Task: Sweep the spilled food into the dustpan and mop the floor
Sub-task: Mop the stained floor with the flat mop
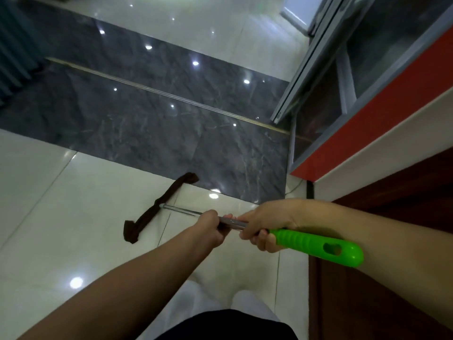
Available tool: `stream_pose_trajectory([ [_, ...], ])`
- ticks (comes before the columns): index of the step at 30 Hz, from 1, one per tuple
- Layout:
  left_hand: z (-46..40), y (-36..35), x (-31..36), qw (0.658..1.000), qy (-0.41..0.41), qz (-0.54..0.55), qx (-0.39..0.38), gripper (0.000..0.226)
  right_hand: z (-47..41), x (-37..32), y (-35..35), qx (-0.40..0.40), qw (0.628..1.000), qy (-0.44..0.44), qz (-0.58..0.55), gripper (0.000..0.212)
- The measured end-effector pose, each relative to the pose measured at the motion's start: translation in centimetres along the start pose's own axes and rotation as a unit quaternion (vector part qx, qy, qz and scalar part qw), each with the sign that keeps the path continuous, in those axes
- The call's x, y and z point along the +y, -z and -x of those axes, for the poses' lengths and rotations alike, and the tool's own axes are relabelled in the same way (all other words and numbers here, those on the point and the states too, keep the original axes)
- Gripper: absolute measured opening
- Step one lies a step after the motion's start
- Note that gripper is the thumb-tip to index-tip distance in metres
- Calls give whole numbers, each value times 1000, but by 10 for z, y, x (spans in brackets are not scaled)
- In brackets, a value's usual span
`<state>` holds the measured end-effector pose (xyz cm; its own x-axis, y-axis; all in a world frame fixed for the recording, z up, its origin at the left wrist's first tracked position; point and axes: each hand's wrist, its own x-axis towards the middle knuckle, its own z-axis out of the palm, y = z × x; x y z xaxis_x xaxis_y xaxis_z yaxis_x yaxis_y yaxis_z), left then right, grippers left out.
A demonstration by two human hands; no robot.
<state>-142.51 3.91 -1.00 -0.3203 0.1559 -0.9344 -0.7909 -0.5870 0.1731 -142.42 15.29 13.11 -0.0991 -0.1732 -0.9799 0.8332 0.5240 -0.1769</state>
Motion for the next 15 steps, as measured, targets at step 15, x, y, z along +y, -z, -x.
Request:
stream_pose_trajectory([
  [15,-25,32,63,950,-97,292,58,16,-42,-115,-9,-75,966,14,246,54],
])
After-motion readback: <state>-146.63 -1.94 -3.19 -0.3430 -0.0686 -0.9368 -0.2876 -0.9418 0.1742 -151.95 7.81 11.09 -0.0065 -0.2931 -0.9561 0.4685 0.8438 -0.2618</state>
